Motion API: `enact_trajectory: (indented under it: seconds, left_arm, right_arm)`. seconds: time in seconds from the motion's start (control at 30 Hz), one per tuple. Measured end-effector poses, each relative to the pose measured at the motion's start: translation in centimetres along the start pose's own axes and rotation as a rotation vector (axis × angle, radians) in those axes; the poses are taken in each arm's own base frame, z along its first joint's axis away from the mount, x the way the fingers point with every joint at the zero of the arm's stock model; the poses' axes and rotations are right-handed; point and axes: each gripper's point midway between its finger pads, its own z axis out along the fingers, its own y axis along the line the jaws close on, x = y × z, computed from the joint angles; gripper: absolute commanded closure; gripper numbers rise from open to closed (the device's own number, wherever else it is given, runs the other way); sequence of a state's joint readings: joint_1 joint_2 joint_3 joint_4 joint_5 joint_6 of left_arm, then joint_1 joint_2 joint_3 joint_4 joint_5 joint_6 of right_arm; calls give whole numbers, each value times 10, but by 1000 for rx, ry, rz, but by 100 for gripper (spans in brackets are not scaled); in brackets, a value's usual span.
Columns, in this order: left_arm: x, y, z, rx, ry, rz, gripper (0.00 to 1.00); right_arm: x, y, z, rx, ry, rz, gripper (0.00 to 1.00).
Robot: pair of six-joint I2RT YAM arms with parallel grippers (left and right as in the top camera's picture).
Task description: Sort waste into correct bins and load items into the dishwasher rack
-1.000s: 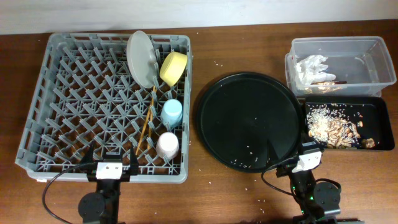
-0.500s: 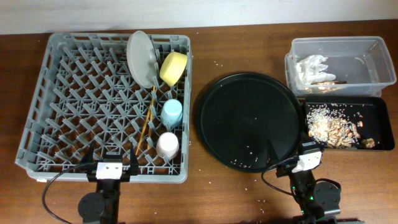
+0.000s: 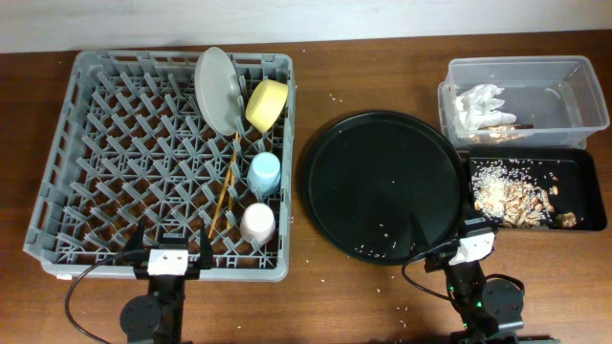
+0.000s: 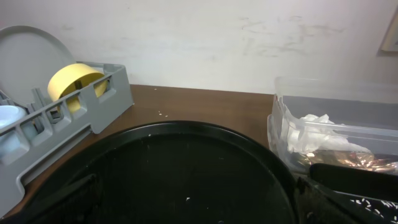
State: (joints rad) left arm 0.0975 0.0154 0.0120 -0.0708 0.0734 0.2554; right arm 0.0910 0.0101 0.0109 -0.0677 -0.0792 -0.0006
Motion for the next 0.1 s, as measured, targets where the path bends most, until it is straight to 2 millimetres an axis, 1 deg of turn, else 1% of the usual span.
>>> enact_trajectory:
  seconds: [0.1]
  left_arm:
    - [0, 0, 0, 0, 0, 0, 1]
  right_arm:
    - [0, 0, 0, 0, 0, 1, 1]
